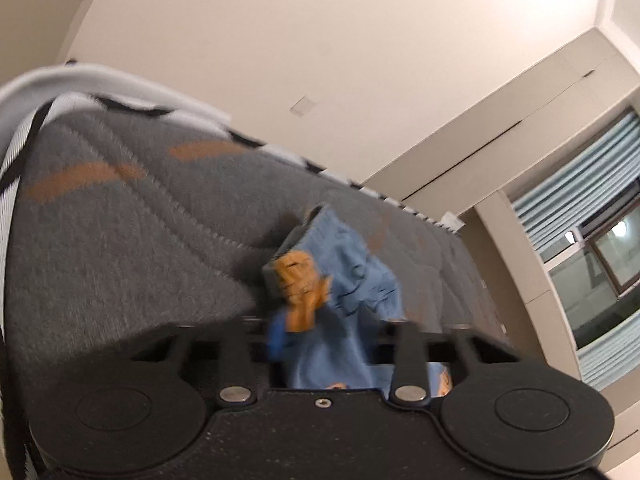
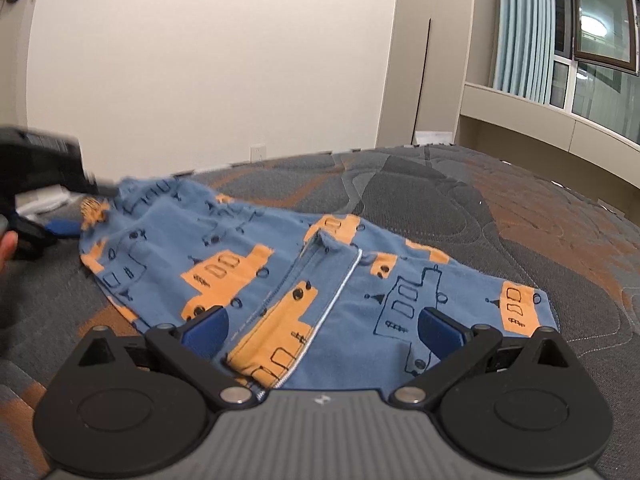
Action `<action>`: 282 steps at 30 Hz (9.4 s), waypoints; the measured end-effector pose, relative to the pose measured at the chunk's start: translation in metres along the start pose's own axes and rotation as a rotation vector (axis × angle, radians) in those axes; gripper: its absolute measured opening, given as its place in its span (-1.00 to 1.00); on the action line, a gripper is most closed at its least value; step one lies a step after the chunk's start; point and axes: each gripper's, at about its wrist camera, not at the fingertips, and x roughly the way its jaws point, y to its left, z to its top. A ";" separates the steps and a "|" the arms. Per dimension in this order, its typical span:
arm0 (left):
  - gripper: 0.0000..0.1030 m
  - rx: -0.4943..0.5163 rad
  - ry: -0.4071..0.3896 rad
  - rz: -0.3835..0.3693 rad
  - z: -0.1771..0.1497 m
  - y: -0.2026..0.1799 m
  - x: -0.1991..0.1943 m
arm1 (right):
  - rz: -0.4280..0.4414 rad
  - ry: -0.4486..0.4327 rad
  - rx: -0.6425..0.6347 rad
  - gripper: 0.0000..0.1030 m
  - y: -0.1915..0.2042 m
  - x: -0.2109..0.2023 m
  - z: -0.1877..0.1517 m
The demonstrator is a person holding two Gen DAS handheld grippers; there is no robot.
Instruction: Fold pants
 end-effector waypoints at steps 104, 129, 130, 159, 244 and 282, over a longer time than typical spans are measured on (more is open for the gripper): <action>0.99 0.977 0.236 0.022 -0.096 -0.191 0.143 | -0.232 0.118 0.329 0.92 -0.197 -0.003 -0.018; 0.99 1.004 0.283 -0.092 -0.139 -0.149 0.036 | -0.157 0.140 0.285 0.96 -0.149 -0.059 -0.044; 0.99 0.996 0.284 -0.096 -0.138 -0.147 0.035 | -0.158 0.140 0.288 0.96 -0.149 -0.059 -0.045; 0.99 0.978 0.265 -0.119 -0.139 -0.138 0.034 | -0.122 0.054 0.295 0.99 -0.173 -0.007 -0.003; 0.99 0.770 0.246 -0.240 -0.116 -0.142 0.024 | 0.166 0.034 0.456 1.00 -0.227 -0.038 -0.033; -0.35 0.608 0.343 -0.225 -0.127 -0.122 0.044 | 0.325 0.018 0.637 -0.31 -0.244 -0.004 -0.050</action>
